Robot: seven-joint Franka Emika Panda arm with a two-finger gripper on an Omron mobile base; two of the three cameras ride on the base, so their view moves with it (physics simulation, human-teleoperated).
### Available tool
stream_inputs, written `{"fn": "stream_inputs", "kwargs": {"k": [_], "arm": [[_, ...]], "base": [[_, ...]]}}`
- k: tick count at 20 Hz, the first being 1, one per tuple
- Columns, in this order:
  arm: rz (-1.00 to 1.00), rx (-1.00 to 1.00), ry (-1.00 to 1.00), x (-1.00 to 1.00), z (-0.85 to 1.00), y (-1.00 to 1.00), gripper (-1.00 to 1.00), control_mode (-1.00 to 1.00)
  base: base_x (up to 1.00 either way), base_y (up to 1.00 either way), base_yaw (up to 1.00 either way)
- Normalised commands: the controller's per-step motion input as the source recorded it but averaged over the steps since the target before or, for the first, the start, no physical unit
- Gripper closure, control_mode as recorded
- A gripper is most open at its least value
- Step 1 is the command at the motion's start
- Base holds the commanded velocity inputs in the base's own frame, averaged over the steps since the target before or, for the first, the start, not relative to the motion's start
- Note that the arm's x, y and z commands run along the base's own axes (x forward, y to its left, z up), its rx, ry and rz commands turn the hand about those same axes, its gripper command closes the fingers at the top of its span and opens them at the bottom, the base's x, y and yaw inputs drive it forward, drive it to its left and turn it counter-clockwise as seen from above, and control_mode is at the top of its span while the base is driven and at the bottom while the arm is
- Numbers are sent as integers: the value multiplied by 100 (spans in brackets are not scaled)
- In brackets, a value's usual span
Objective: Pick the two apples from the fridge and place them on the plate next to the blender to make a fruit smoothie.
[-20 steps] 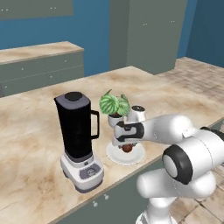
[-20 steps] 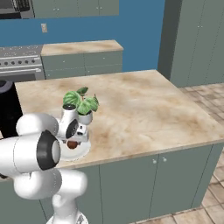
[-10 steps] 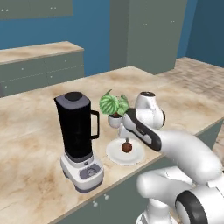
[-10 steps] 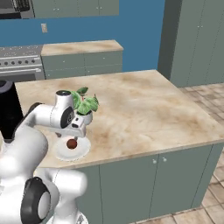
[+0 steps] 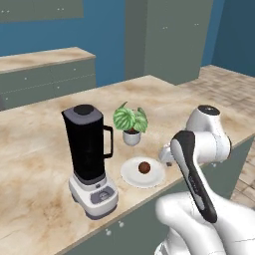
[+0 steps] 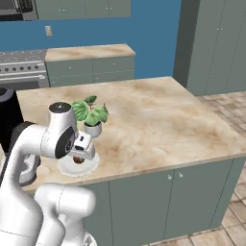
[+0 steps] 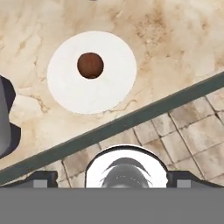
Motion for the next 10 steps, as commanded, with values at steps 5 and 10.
{"fn": "stream_inputs", "kwargs": {"k": [5, 10], "arm": [[0, 0, -37, -50, 26, -1, -100, -100], [0, 0, 0, -1, 0, 0, -100, 100]], "base": [[0, 0, 0], [-5, -11, 2]]}}
